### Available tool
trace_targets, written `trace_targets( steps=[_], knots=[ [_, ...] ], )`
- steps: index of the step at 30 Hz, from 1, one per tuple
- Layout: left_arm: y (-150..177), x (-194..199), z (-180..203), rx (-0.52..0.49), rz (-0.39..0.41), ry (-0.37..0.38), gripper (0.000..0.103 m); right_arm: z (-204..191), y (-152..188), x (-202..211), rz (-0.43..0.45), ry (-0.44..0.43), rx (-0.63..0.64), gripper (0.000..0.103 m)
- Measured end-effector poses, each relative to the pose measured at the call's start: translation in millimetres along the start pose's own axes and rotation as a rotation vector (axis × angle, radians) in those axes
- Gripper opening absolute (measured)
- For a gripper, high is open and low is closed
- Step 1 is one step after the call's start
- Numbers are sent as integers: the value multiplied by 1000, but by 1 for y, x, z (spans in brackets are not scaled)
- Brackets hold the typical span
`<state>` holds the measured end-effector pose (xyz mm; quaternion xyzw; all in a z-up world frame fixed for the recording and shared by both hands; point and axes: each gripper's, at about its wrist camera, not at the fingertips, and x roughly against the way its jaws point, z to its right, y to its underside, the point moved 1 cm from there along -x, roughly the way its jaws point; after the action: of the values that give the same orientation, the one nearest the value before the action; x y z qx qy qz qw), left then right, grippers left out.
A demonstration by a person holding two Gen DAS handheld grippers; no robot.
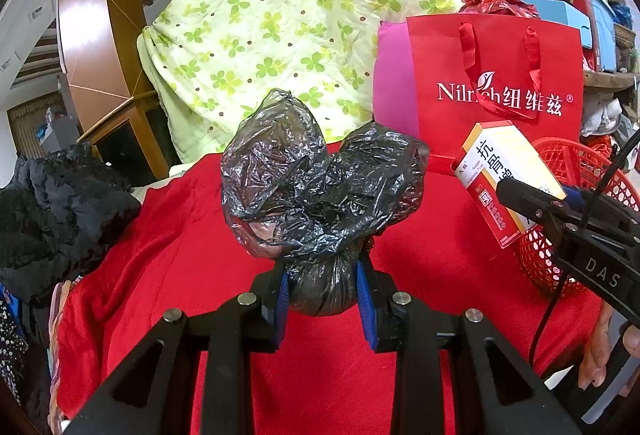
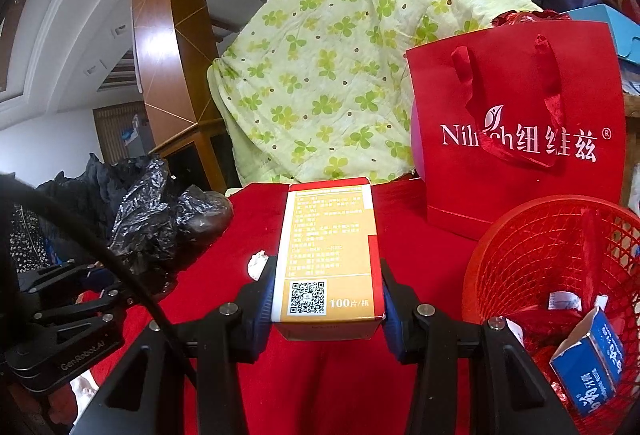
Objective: Collect trash
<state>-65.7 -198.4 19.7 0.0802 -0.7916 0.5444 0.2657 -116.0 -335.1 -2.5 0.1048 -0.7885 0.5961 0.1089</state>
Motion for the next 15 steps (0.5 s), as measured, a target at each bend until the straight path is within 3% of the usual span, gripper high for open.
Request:
trace_targets(
  steps=[15],
  knots=[
    [0,1,-2,-9,4,27,32,5,-5,9,34,18,8,48]
  ],
)
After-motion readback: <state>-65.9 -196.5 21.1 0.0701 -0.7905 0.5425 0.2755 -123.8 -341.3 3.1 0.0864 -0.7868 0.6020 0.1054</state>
